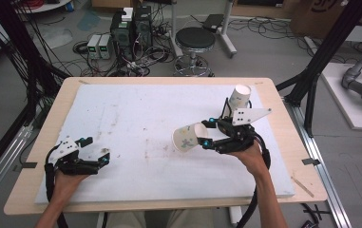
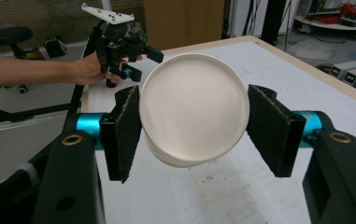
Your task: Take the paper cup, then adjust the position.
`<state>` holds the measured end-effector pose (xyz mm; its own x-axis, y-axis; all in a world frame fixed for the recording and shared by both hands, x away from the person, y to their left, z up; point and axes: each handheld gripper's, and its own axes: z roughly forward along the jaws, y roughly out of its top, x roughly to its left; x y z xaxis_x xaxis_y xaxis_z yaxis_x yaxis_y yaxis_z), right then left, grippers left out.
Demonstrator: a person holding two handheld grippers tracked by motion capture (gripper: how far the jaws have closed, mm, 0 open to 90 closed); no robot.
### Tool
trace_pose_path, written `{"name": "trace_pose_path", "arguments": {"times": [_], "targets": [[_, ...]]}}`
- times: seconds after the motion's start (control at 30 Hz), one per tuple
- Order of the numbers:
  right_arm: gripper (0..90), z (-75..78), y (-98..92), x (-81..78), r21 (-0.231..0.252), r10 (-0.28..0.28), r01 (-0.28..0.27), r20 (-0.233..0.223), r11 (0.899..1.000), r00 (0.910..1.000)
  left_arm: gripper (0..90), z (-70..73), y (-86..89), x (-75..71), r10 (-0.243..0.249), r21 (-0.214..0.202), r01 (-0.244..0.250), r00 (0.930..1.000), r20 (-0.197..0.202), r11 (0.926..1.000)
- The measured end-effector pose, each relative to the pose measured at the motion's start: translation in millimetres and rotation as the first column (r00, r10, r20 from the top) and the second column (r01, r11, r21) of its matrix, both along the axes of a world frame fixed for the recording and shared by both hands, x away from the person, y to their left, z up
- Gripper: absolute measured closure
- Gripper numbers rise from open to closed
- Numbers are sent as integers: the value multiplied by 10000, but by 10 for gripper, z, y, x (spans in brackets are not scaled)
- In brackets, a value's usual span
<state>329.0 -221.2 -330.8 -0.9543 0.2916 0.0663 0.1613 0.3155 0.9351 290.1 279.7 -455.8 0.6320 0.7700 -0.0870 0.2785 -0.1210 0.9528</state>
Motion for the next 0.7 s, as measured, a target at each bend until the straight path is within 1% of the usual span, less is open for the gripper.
{"name": "trace_pose_path", "arguments": {"times": [0.1,0.2,0.23,0.3,0.37,0.5,0.6,0.7], "targets": [[386,-31,14,5,127,72,-70,-129,9999,9999,18,0,-2,-4,12,-26,-12,10000,7,10000],[386,-51,22,18,164,93,-92,-109,9998,9999,18,-1,-3,-4,27,-28,-27,10000,24,10000],[386,-64,32,21,201,134,-129,-224,9997,9997,18,-1,-3,-4,25,-30,-25,10000,19,10000],[385,-69,37,27,159,112,-109,-181,9998,9998,18,-2,-3,-4,31,-33,-31,10000,24,10000],[385,-81,50,27,145,171,-167,-257,9998,9995,18,-1,-3,-4,30,-24,-30,10000,25,10000],[386,-100,79,22,54,186,-185,-238,9998,9995,18,-1,-2,-9,25,-7,-25,10000,70,10000],[385,-97,90,17,118,225,-222,-185,9997,9996,18,-2,-2,-14,42,-70,-42,9999,100,10000],[386,-97,91,17,105,217,-215,-186,9997,9996,18,-2,9,-5,40,-139,-39,10000,28,9999]]}}
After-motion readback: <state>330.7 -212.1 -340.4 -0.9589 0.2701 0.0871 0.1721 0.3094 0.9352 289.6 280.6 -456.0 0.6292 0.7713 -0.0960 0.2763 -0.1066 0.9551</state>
